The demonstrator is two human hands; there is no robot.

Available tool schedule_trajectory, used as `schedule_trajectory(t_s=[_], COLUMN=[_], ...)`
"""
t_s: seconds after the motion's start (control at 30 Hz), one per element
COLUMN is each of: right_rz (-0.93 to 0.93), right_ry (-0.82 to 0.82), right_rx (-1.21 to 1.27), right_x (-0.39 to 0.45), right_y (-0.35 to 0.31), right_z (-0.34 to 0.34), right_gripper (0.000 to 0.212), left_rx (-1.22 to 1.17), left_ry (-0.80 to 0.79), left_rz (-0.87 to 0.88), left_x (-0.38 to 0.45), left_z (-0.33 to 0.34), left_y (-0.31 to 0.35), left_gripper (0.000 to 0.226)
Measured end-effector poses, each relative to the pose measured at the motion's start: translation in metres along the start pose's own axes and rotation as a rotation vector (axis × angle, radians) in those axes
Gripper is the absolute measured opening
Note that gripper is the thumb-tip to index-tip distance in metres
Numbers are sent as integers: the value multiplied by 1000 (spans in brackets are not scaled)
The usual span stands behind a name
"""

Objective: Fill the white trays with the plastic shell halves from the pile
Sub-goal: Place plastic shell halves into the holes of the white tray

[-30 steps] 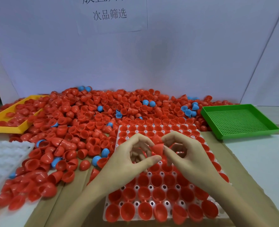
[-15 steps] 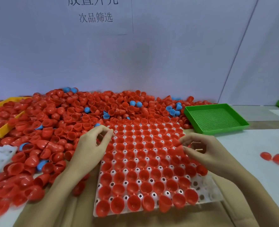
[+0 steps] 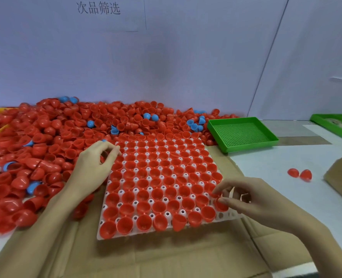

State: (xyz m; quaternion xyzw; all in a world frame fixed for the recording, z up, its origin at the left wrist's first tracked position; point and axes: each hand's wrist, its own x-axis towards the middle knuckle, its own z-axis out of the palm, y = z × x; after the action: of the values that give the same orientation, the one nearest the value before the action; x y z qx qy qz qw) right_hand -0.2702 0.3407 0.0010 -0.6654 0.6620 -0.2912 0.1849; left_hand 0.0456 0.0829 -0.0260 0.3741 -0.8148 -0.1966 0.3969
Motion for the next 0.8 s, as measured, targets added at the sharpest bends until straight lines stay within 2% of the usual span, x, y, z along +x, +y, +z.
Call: schedule_trajectory(t_s=[0.37,0.47,0.63,0.7,0.8], right_rz=[-14,-42,-113,-122,-120], right_ry=[-19,23,-32,-48,-62], right_rx=[43,118,226,231,190], right_x=[4,22,76,102,136], right_y=[1,-4,-18,-25,-29], right_z=[0,1,6,7,8], right_gripper=[8,19,21,21,18], left_rx=[79,216,541,588,618], left_ry=[5,3,2,3,-12], left_rz=[3,-11,-151,-226,-228], left_x=[4,8,14,17,19], left_z=[2,2,-9,-11,-7], left_y=[-10,-22,-52,-60,-67], left_gripper=[16,11,35,46,53])
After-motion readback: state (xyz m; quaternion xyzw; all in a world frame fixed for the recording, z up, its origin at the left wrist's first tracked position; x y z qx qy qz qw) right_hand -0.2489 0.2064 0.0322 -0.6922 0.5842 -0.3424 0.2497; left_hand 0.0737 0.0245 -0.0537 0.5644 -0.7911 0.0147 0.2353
